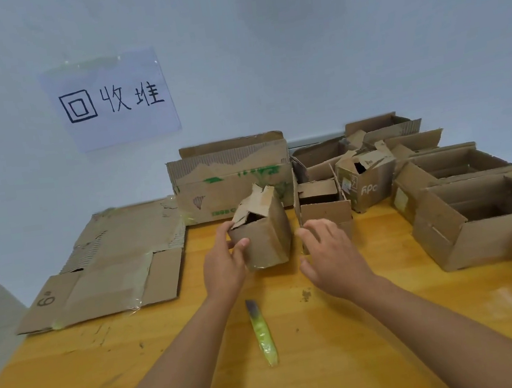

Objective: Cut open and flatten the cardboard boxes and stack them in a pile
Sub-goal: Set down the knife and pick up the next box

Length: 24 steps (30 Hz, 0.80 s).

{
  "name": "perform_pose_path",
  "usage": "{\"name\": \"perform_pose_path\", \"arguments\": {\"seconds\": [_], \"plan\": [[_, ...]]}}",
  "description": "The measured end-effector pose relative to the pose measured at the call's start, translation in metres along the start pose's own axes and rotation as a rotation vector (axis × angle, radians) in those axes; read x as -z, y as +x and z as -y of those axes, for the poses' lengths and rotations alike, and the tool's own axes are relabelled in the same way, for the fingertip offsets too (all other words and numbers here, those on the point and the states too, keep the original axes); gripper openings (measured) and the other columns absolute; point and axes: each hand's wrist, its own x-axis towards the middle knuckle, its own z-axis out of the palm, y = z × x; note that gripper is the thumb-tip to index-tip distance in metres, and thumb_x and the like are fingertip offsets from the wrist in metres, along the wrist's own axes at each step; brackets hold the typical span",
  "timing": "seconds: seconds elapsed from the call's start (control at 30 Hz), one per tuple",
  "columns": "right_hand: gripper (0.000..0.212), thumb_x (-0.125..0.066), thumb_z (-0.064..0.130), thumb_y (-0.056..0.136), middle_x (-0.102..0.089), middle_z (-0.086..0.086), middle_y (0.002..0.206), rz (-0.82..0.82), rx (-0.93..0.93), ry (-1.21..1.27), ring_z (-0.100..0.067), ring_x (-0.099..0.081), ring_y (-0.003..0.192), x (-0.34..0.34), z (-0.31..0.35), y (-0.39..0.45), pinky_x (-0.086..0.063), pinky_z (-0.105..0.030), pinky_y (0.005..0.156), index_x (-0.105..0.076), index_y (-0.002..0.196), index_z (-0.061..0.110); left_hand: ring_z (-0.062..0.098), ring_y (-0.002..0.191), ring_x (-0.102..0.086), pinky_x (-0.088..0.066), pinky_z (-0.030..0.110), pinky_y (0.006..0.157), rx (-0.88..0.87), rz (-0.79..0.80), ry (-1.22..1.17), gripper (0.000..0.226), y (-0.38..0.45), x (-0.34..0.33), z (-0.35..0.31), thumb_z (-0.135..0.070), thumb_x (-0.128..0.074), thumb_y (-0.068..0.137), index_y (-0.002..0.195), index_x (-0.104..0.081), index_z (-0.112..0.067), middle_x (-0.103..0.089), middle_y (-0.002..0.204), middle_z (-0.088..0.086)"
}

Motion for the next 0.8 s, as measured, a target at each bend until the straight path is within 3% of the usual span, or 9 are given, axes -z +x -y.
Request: {"name": "perform_pose_path", "arguments": {"seconds": [0.1, 0.2, 0.33, 0.4, 0.5, 0.6, 0.7, 0.8], "plan": [[0.073, -0.053, 0.050, 0.096, -0.022, -0.003, 0.160, 0.199, -0.105, 0.261, -0.022, -0.019, 0.148, -0.003, 0.015, 0.005, -0.030, -0.041, 0.118, -0.020, 0.155, 0.023, 0.010, 0.083, -0.064, -0.045, 0.019, 0.058, 0.008, -0.046, -0.060, 0.038, -0.004, 0.006, 0.003, -0.036, -0.057, 0.098, 0.136, -0.047, -0.032, -0.070, 0.103, -0.002], [0.082, -0.049, 0.059, 0.095, -0.011, 0.000, 0.164, 0.205, -0.107, 0.336, -0.019, -0.012, 0.151, -0.007, 0.029, 0.016, -0.027, -0.042, 0.120, -0.007, 0.158, 0.027, 0.011, 0.084, -0.063, -0.048, 0.022, 0.061, 0.002, -0.065, -0.008, 0.039, -0.003, 0.013, 0.005, -0.035, -0.059, 0.097, 0.135, -0.047, -0.032, -0.066, 0.102, -0.007], [0.070, -0.049, 0.044, 0.098, -0.023, 0.000, 0.161, 0.104, -0.112, 0.313, -0.017, -0.018, 0.149, -0.008, 0.042, 0.033, -0.027, -0.041, 0.120, -0.016, 0.156, 0.022, 0.016, 0.088, -0.063, -0.051, 0.032, 0.066, -0.019, 0.043, 0.131, 0.036, 0.000, 0.008, 0.006, -0.030, -0.058, 0.098, 0.131, -0.046, -0.034, -0.065, 0.110, -0.006], [0.064, -0.050, 0.039, 0.097, -0.031, 0.000, 0.157, 0.072, -0.102, 0.239, -0.017, -0.023, 0.146, -0.004, 0.043, 0.037, -0.029, -0.039, 0.118, -0.025, 0.153, 0.021, 0.016, 0.090, -0.063, -0.051, 0.030, 0.065, -0.016, 0.074, 0.143, 0.037, 0.004, 0.000, 0.005, -0.028, -0.056, 0.099, 0.133, -0.044, -0.035, -0.065, 0.117, -0.003], [0.056, -0.052, 0.035, 0.094, -0.042, -0.003, 0.150, 0.000, -0.063, 0.079, -0.023, -0.030, 0.142, 0.003, 0.034, 0.039, -0.032, -0.041, 0.114, -0.039, 0.146, 0.019, 0.012, 0.090, -0.064, -0.050, 0.025, 0.064, -0.043, 0.140, 0.099, 0.048, 0.011, -0.013, 0.000, -0.025, -0.055, 0.100, 0.142, -0.037, -0.037, -0.063, 0.127, -0.003], [0.054, -0.058, 0.032, 0.088, -0.052, -0.008, 0.141, -0.092, -0.030, -0.033, -0.030, -0.039, 0.139, 0.011, 0.018, 0.046, -0.035, -0.047, 0.112, -0.050, 0.138, 0.016, 0.011, 0.100, -0.065, -0.056, 0.030, 0.077, -0.092, 0.277, 0.020, 0.065, 0.015, -0.022, -0.005, -0.030, -0.058, 0.098, 0.151, -0.022, -0.040, -0.056, 0.139, -0.004], [0.055, -0.054, 0.034, 0.090, -0.048, -0.008, 0.147, -0.098, -0.043, -0.067, -0.029, -0.031, 0.144, 0.022, 0.006, 0.062, -0.023, -0.047, 0.118, -0.047, 0.142, 0.018, 0.010, 0.109, -0.060, -0.054, 0.031, 0.085, -0.065, 0.319, -0.035, 0.070, 0.023, -0.021, -0.004, -0.042, -0.056, 0.098, 0.155, -0.014, -0.038, -0.053, 0.142, -0.005], [0.058, -0.050, 0.038, 0.094, -0.037, -0.005, 0.155, -0.042, -0.072, -0.038, -0.028, -0.017, 0.150, 0.028, 0.002, 0.084, -0.010, -0.046, 0.121, -0.037, 0.149, 0.022, 0.007, 0.109, -0.055, -0.050, 0.030, 0.088, -0.068, 0.208, -0.028, 0.063, 0.042, -0.009, -0.004, -0.045, -0.050, 0.099, 0.154, -0.020, -0.033, -0.055, 0.139, -0.004]]}}
